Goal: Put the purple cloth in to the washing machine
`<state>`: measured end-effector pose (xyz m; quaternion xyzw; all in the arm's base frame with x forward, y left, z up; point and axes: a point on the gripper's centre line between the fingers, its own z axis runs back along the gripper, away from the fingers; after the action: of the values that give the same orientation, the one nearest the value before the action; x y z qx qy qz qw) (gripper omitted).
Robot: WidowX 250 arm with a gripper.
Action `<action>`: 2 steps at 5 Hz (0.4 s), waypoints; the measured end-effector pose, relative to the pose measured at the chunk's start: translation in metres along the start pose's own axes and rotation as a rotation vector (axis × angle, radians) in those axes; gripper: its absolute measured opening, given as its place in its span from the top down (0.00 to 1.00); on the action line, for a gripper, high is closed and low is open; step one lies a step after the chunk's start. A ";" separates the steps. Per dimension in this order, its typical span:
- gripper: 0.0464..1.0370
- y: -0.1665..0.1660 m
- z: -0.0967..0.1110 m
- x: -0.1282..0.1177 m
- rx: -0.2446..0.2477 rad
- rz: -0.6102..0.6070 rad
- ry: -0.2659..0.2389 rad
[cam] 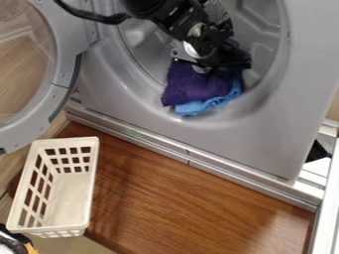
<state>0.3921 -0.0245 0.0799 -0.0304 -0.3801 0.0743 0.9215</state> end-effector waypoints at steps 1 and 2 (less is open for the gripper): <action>0.35 0.008 -0.001 -0.002 0.012 0.038 0.002; 0.07 0.013 -0.001 -0.003 0.016 0.062 0.005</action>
<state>0.3889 -0.0117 0.0755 -0.0350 -0.3760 0.1056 0.9199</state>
